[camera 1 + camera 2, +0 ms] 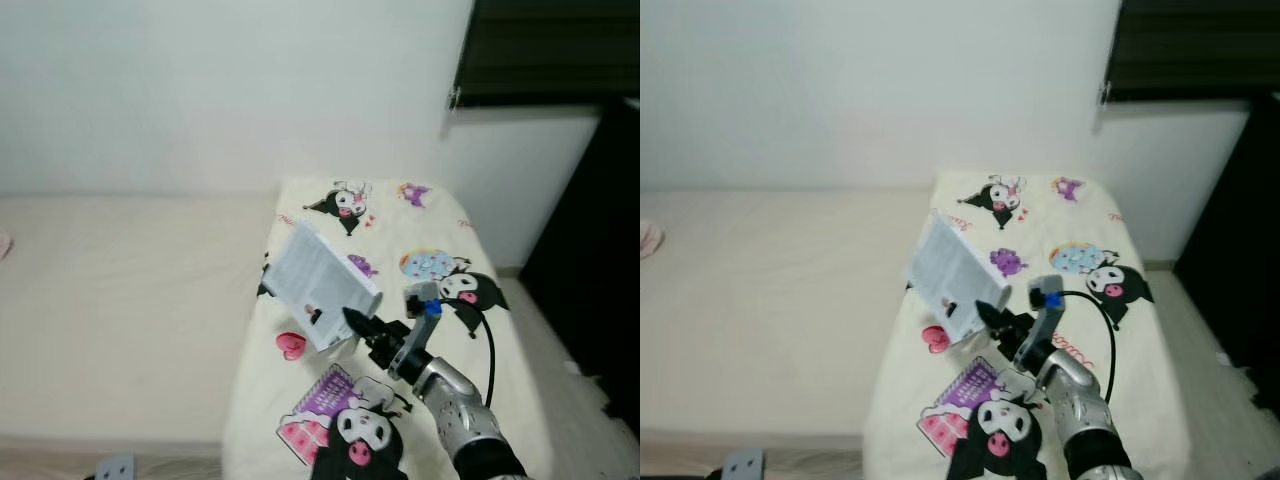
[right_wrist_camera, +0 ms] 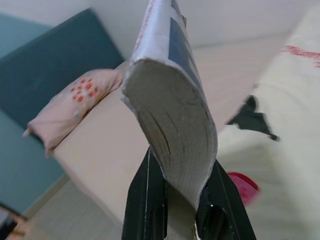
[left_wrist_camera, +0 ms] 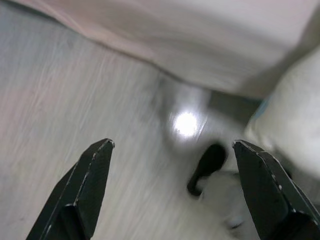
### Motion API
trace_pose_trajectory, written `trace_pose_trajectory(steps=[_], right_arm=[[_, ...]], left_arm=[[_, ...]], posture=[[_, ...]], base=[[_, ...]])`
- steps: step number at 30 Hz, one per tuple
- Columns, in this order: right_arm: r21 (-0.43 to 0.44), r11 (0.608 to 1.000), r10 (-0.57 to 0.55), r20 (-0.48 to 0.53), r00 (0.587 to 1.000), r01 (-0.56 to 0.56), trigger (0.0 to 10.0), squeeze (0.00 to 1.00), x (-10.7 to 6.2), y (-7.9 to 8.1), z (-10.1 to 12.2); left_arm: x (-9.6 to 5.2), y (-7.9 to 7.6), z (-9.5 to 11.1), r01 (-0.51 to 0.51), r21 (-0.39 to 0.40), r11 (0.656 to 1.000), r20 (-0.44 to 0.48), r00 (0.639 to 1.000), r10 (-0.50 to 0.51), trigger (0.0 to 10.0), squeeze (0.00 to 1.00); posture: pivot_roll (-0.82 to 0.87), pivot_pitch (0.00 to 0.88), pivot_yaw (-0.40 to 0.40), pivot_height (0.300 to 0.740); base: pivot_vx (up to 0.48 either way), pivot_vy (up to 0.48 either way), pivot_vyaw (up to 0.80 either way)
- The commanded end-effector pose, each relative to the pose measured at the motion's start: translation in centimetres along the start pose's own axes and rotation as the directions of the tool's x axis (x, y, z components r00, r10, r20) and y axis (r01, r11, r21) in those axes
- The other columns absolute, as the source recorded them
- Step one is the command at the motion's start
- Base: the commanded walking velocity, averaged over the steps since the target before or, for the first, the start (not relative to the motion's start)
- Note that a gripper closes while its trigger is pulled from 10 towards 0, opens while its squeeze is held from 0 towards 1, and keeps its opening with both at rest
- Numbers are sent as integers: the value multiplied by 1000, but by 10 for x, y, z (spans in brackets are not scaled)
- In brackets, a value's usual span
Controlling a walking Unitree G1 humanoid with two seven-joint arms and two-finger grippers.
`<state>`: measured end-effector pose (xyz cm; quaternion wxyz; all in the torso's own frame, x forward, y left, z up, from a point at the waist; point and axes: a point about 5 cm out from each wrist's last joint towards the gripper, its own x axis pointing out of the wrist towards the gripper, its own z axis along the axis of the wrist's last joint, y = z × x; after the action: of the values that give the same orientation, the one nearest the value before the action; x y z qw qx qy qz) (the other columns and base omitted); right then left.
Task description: Clean up the room
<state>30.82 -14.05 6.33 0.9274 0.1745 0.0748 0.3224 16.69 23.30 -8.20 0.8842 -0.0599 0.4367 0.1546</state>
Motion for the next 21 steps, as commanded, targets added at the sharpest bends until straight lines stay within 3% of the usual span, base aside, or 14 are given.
trace_pose_trajectory(steps=[1,8,18,21], right_arm=[[-38,997,63,15,998,-62,10000,0,7,10,7],[-42,997,70,9,998,-69,10000,0,6,10,6],[-43,991,126,6,992,-126,10000,0,8,17,9],[-20,979,203,1,979,-203,10000,0,10,27,8]], left_arm=[[-2,6,-11,-19,10,1000,-44,999,19,10000,0],[-3,6,-15,-21,-46,999,-74,997,18,10000,0],[-3,4,-14,-8,-31,999,-56,998,7,10000,0],[-1,0,-7,7,-14,1000,-20,1000,-7,10000,0]], posture=[[-67,0,-8,735],[-69,0,-8,735],[-65,0,-10,735],[-63,0,-11,735]], base=[[0,0,744],[0,0,744],[0,0,742],[0,0,740]])
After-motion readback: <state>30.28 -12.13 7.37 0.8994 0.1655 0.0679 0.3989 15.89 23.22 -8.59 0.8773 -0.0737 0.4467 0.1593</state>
